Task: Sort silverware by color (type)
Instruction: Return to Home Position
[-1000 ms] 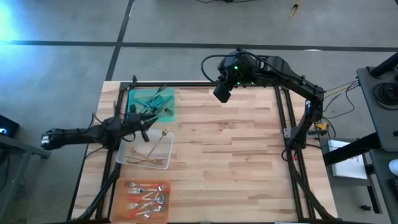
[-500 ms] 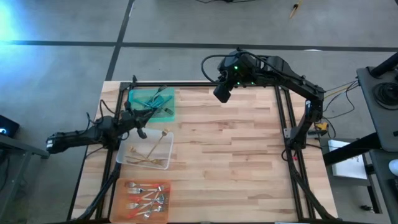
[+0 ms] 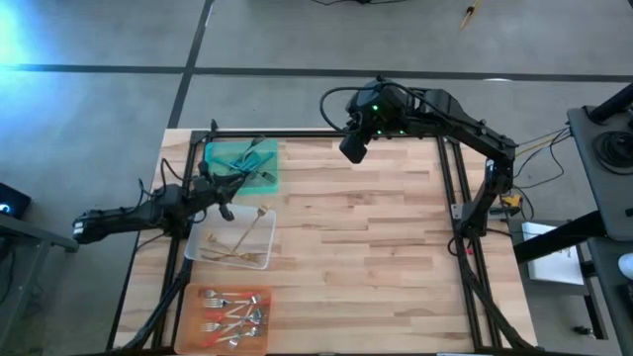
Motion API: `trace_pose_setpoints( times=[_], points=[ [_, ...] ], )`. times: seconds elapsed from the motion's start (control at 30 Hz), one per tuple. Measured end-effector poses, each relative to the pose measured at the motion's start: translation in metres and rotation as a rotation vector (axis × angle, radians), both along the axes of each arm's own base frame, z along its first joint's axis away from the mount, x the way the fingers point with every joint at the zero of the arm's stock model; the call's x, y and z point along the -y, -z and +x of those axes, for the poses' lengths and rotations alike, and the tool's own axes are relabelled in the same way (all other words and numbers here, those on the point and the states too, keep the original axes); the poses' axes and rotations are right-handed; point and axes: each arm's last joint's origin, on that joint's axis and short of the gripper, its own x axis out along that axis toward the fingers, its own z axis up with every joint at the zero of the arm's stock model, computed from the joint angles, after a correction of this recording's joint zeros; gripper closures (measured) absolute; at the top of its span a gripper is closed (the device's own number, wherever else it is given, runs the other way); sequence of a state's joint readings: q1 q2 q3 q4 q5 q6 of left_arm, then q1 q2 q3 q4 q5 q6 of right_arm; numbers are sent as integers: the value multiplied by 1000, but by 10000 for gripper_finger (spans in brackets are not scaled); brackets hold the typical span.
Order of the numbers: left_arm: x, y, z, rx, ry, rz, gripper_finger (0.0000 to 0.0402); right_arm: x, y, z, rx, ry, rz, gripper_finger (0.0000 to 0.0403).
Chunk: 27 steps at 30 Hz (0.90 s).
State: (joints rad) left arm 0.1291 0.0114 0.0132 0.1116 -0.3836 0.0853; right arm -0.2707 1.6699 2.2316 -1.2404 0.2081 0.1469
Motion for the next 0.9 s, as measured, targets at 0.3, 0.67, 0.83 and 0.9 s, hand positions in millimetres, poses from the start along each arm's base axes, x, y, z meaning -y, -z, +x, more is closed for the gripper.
trace_pose_setpoints(
  times=[0.3,0.67,0.83,0.9],
  points=[
    [0,1,1,-12,0,-1,337,-6,-8,-18,26,-6,-6,335],
    [0,1,1,-14,1,-2,337,-31,3,-109,333,-5,-92,335],
    [0,1,1,-13,1,-2,337,-40,45,-141,469,-6,-135,335],
    [0,1,1,-14,1,-2,337,-42,64,-154,489,-31,-208,335]
  ],
)
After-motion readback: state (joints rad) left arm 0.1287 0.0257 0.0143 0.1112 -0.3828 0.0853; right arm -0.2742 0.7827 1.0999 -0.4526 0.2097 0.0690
